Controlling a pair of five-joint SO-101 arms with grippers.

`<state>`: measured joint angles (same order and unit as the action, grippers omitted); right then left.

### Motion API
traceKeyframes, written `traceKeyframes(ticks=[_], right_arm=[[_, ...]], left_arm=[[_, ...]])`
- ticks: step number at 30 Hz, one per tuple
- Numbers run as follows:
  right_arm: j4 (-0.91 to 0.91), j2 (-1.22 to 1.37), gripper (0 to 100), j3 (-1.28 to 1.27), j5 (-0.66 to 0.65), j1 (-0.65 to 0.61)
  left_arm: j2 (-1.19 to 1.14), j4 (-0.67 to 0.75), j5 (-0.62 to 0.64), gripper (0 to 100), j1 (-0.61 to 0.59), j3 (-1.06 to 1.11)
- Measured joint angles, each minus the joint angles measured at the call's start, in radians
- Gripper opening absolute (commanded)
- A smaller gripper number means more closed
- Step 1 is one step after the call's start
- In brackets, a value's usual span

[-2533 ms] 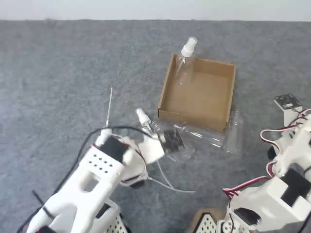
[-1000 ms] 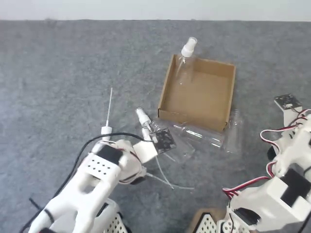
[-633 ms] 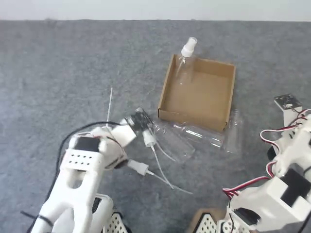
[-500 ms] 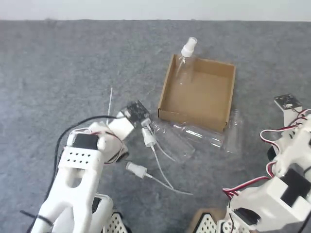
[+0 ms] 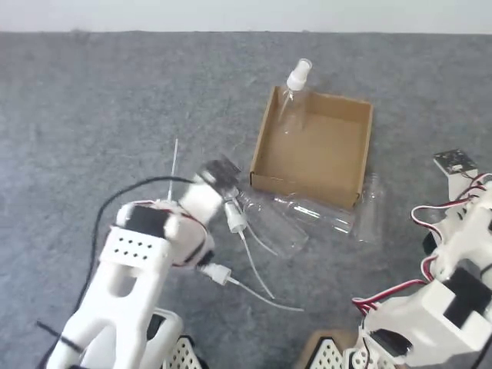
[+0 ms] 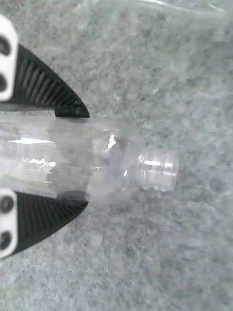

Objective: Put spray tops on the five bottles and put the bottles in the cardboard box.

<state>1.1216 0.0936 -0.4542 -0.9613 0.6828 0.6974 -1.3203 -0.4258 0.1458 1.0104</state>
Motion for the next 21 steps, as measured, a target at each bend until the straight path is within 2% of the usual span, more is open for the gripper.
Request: traceKeyframes(ticks=[4, 6, 13, 21], right_arm=[[0.000, 0.000, 5.8, 0.000, 0.000, 0.000], [0.000, 0.000, 5.8, 0.000, 0.000, 0.000], [0.000, 0.000, 5.8, 0.000, 0.000, 0.000], [0.000, 0.000, 5.8, 0.000, 0.000, 0.000]], left_arm=[[0.000, -0.078, -0.199, 23, 0.101, 0.021], [0.000, -0.072, -0.229, 23, 0.147, 0.055], [0.000, 0.107, -0.172, 23, 0.226, 0.158], [0.000, 0.203, -0.103, 23, 0.232, 0.190]])
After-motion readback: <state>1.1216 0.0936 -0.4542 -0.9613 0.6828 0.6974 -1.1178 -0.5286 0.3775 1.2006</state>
